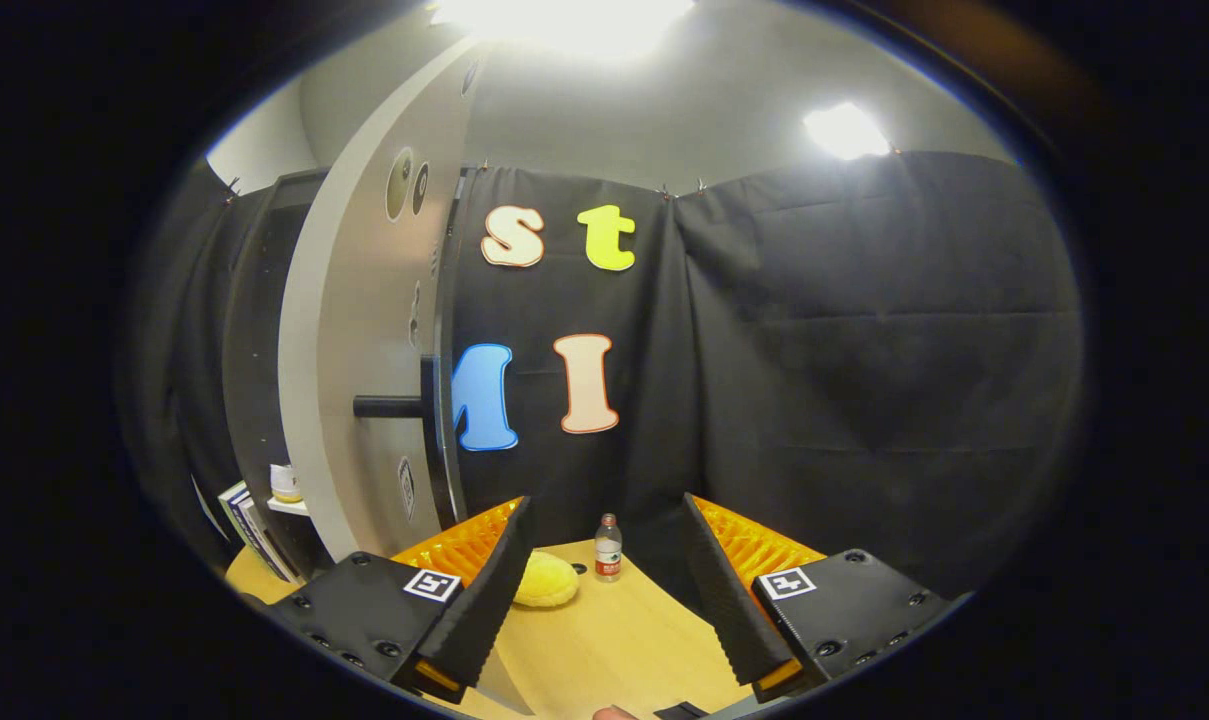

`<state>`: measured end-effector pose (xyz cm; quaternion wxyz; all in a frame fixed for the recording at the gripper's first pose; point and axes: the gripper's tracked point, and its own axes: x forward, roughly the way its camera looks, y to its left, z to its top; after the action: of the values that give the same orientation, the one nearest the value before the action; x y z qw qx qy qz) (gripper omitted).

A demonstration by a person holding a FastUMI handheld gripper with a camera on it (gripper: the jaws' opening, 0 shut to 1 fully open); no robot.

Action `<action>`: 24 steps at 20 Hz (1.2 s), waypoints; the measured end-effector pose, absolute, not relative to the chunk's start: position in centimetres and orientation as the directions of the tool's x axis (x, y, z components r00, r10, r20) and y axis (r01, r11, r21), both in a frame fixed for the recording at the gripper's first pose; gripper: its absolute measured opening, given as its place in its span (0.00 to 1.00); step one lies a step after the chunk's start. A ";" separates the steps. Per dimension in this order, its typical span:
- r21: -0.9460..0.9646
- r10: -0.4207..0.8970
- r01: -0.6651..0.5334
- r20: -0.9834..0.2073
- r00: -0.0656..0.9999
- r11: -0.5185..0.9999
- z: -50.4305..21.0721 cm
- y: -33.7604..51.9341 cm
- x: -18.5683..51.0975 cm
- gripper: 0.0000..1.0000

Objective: Open the shoe cabinet door, grab the shoes and put them into the shoe cabinet, then close the shoe cabinet door.

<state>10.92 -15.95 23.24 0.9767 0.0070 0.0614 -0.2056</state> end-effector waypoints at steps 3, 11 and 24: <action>0.036 -0.354 0.361 -0.129 0.926 0.932 22.9 -14.2 11.0 0.92; 0.066 -0.233 0.242 -0.119 0.965 0.968 22.9 -8.7 11.8 0.94; 0.128 -0.045 0.061 -0.129 0.991 0.990 23.0 1.3 16.3 0.96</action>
<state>16.31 1.33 23.02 0.9955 0.0661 0.0629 -0.0266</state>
